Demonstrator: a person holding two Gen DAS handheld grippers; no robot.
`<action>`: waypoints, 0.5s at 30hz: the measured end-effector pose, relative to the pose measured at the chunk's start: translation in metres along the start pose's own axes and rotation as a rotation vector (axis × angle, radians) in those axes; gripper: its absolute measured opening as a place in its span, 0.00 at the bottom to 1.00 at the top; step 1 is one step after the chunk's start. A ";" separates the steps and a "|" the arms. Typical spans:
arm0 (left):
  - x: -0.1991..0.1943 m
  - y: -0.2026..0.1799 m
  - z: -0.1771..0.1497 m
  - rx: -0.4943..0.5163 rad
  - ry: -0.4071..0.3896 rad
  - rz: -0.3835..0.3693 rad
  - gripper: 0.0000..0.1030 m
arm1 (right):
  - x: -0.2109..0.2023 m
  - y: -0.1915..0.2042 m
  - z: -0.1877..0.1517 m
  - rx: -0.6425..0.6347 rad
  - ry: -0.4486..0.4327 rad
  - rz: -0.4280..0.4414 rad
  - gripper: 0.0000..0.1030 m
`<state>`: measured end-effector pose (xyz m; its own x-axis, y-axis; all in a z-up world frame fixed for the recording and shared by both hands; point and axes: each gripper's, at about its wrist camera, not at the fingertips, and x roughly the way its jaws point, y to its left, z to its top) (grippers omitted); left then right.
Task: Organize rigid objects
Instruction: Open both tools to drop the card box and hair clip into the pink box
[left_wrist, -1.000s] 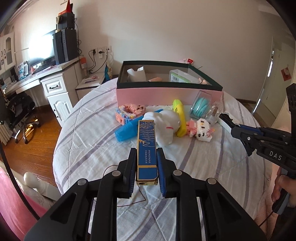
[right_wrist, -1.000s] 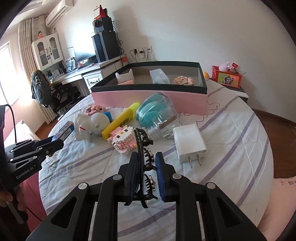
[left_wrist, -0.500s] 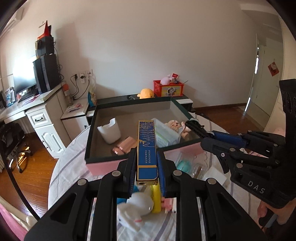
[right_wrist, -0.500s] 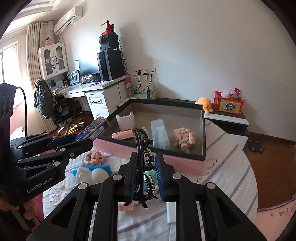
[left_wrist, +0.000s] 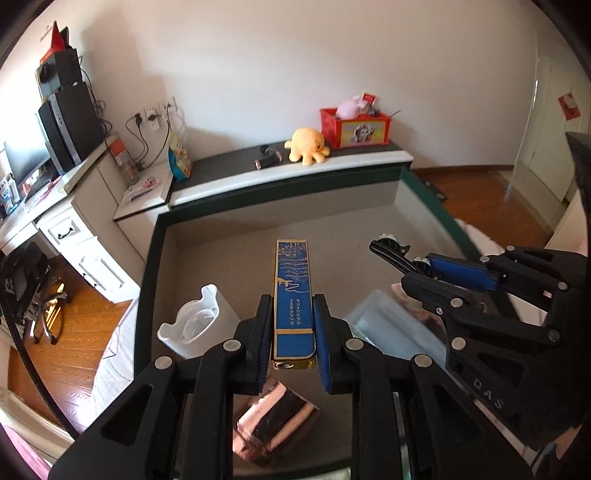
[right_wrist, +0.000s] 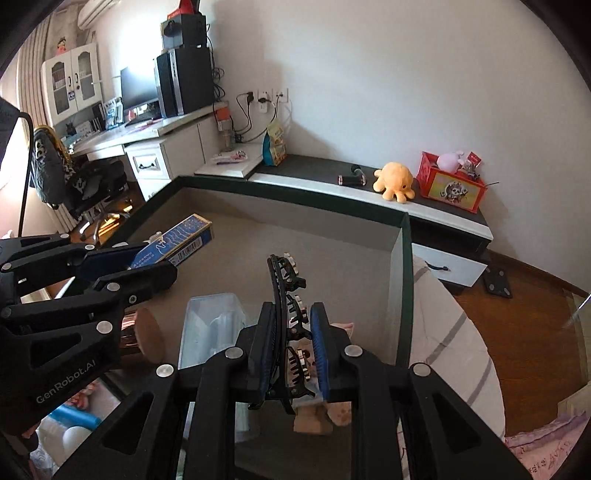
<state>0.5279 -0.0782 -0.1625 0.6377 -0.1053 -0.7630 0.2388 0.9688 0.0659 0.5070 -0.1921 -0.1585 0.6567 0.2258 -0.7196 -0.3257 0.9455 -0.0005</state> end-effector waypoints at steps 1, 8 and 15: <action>0.006 0.002 0.001 -0.005 0.012 -0.002 0.20 | 0.005 0.002 0.002 -0.004 0.010 0.001 0.19; 0.017 0.006 -0.004 -0.052 0.018 0.009 0.39 | 0.012 0.001 0.002 0.030 0.005 0.031 0.27; -0.060 0.016 -0.034 -0.084 -0.150 0.068 0.76 | -0.037 0.000 -0.005 0.093 -0.083 -0.004 0.77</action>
<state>0.4689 -0.0488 -0.1378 0.7540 -0.0652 -0.6536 0.1334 0.9895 0.0552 0.4792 -0.2018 -0.1355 0.7132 0.2365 -0.6599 -0.2609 0.9633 0.0633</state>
